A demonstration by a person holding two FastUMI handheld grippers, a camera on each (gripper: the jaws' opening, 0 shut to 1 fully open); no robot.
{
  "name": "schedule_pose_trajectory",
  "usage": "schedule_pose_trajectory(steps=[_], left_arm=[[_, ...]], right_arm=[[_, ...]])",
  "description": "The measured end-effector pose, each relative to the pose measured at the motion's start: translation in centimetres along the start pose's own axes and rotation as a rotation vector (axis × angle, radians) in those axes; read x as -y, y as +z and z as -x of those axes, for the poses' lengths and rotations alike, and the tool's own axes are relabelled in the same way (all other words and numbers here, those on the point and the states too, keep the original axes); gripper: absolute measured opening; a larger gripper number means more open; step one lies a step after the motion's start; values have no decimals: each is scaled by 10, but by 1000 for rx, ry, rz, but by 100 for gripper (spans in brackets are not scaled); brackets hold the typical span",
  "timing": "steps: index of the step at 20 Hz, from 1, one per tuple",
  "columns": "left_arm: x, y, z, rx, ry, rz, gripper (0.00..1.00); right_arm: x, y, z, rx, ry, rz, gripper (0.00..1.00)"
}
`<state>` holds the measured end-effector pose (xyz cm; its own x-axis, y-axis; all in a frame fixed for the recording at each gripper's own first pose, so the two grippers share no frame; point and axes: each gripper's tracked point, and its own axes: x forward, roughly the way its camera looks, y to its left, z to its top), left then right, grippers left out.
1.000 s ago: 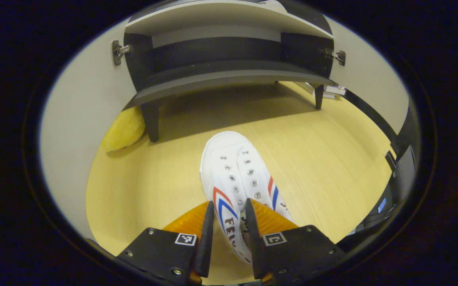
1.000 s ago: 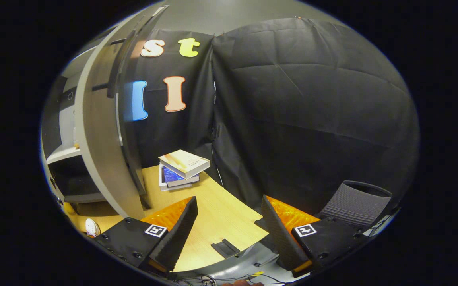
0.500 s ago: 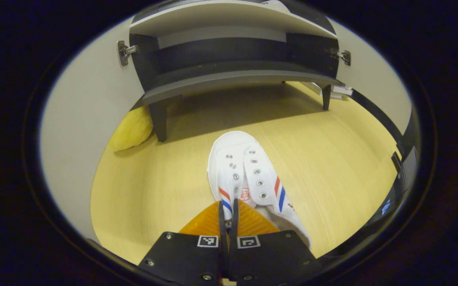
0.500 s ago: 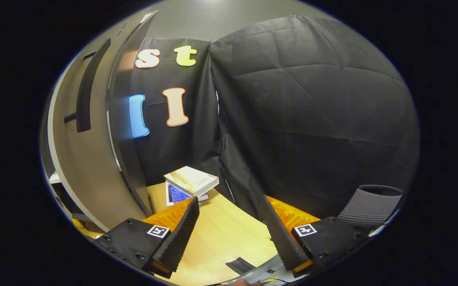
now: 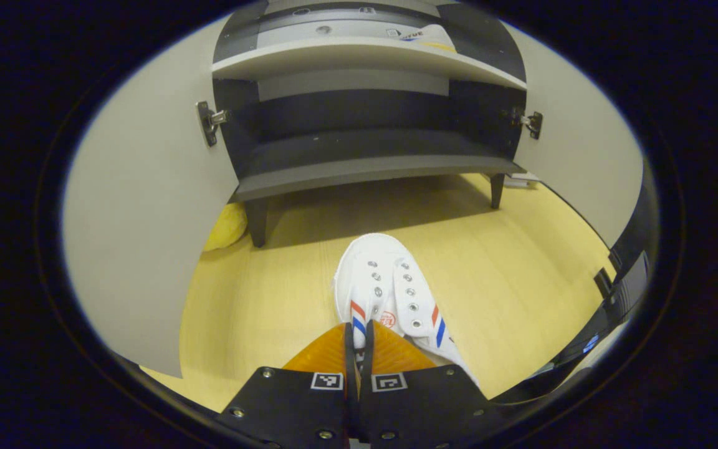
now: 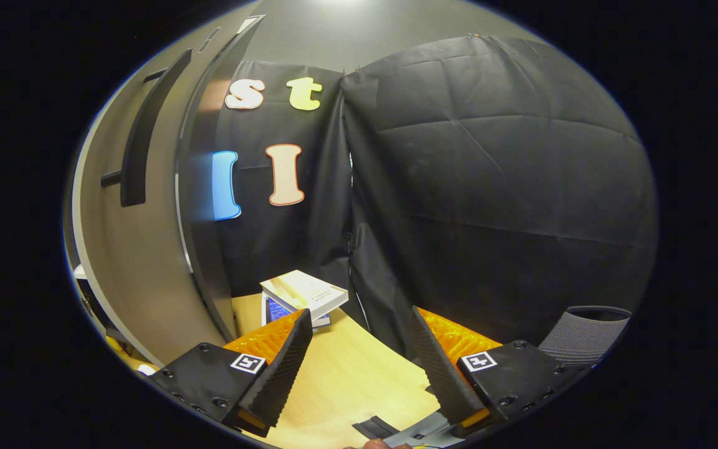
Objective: Grab one shoe with the right hand and put it into the shoe cabinet, grab the other shoe with the left hand and put it into the shoe cabinet; then close the right door with the right hand and the left door with the left hand.
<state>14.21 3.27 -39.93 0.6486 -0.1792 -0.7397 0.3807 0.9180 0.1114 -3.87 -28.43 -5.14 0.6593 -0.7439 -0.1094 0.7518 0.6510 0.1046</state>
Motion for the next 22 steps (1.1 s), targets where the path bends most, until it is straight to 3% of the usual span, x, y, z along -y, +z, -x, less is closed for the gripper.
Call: schedule_pose_trajectory(steps=[1, 2, 5, 6, 7, 8, 9, 14, 15, 17, 22], left_arm=[[1, 0, -2, 14, -8, 21, 2], [0, 2, 1, 30, -19, 45, 2], [-1, -1, 0, 97, -32, 97, 2], [-1, 0, -1, 119, -32, 96, 1], [0, -1, -2, 142, -36, 90, 1], [1, -1, -3, 163, -49, 84, 1], [0, -1, -4, 184, -61, 85, 2], [1, -1, -7, 290, -105, 60, 1], [0, 0, -7, 320, -112, 43, 0], [-1, 1, -6, 359, -101, 1, 0], [0, 8, 1, 454, -83, -11, 1]], right_arm=[[1, 1, -1, 1, -5, -4, 93], [2, 2, -1, 3, -8, -9, 98], [5, 2, -2, 3, -18, -12, 98], [5, 2, -2, 3, -20, -14, 93], [4, 0, -1, 1, -19, -15, 98], [4, -3, -1, -3, -19, -16, 93], [4, -6, -1, -8, -18, -16, 98], [2, -8, -3, -16, -17, -16, 98], [2, -8, -5, -13, -18, -18, 93], [4, -6, -7, -9, -22, -34, 98], [16, -4, -10, 4, -49, -41, 98]])
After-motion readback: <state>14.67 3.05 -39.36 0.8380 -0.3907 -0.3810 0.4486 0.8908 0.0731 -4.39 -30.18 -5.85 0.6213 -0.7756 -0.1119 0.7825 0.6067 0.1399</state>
